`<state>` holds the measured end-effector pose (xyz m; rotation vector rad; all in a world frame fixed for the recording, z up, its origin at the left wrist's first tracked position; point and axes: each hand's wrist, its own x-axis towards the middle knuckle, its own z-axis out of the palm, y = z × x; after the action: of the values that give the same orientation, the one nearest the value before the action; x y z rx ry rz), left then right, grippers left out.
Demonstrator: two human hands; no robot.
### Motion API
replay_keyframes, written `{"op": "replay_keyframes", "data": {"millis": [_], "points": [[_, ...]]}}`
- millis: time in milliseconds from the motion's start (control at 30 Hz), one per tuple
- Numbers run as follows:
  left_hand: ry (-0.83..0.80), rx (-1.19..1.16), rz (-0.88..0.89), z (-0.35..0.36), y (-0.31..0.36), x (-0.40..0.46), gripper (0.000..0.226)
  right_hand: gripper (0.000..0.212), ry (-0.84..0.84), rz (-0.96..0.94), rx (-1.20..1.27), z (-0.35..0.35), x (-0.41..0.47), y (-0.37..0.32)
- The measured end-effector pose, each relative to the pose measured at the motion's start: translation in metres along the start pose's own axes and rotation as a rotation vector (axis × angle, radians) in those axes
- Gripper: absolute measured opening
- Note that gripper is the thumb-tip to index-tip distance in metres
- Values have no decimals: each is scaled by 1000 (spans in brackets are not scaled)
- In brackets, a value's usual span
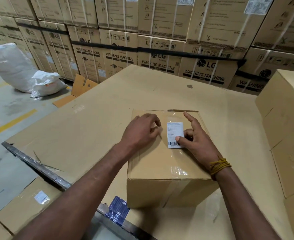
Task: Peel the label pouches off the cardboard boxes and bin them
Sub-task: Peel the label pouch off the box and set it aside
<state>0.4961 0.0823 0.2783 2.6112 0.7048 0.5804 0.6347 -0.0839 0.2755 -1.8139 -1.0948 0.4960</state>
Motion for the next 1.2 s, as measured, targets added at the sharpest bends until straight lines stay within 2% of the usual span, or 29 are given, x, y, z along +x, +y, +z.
{"op": "replay_keyframes", "data": {"millis": [100,233,333,433,600,833,1033,1200], "points": [[-98,-1,91,0,9,-13,19,86,0,36,124,-5,-3,-4],[-244,-61,64,-2,15,-24,29,86,2,49,232,-4,-5,-8],[-287,-137,88,-3,21,-28,30,86,6,64,269,-2,-3,-7],[-282,-196,102,-3,27,-31,28,85,15,67,271,-2,-4,-8],[-291,-284,63,-4,31,-34,46,82,28,74,275,-3,-6,-10],[-270,-471,19,1,29,-33,35,81,48,49,313,-2,-6,-13],[-166,-726,-161,4,38,-35,15,79,88,20,351,-5,-5,-12],[-102,-838,-229,3,42,-30,14,81,63,7,308,-3,-4,-9]]}}
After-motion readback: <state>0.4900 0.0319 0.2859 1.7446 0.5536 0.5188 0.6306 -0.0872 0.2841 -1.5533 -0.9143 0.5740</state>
